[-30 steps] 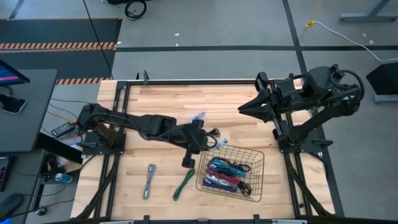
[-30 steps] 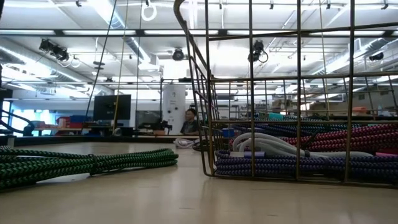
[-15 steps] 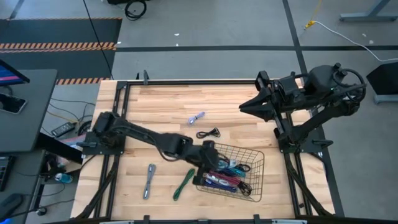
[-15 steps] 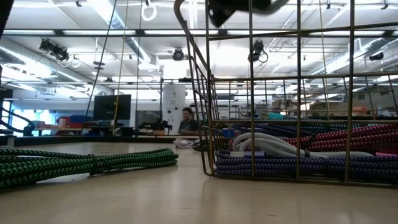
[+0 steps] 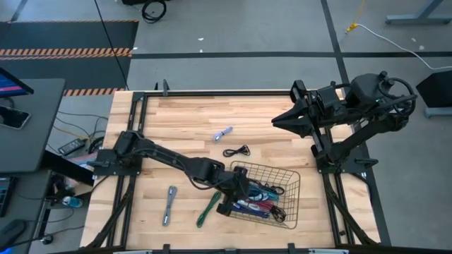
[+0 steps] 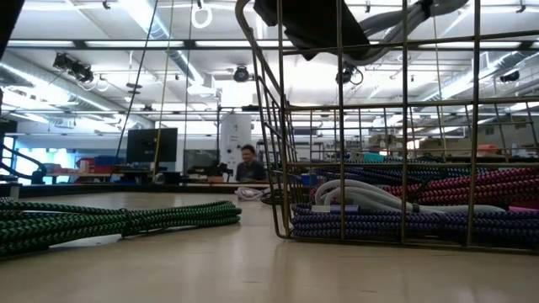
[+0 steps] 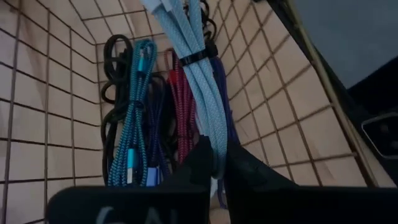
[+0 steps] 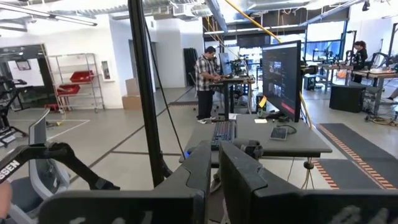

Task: Pick and place USB-C Cables
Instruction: Put the light blue charger cable into the wire basket

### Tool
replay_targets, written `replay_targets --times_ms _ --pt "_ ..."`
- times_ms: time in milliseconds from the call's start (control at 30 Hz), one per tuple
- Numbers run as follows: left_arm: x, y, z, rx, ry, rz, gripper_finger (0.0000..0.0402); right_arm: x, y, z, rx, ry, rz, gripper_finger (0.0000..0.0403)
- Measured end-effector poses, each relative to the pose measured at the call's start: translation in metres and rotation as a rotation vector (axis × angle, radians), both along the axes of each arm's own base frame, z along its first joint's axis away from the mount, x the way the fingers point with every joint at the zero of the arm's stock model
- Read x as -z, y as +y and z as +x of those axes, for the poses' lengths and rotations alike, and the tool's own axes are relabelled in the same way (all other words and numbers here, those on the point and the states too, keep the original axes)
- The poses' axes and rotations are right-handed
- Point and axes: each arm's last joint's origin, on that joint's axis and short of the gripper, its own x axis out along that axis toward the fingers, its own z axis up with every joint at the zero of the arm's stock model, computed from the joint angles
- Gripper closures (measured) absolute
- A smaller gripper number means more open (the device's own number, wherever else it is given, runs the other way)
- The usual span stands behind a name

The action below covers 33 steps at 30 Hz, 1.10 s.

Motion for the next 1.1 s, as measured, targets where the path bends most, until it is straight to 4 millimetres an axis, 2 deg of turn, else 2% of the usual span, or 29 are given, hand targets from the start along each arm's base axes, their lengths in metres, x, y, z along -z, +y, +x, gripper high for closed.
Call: replay_targets --times_ms 733,1000,1100 --pt "0.001 0.0 -0.001 0.062 -0.009 0.055 0.038 0.0 0.0 0.0 0.0 -0.001 0.0 0.0364" --pt "0.012 0.004 0.003 0.104 0.019 0.069 0.038 0.0 0.0 0.0 -0.001 -0.001 0.0 0.0364" --pt "0.011 0.008 0.005 0.095 0.004 0.059 0.038 0.0 0.0 0.0 -0.001 0.001 0.006 0.0364"
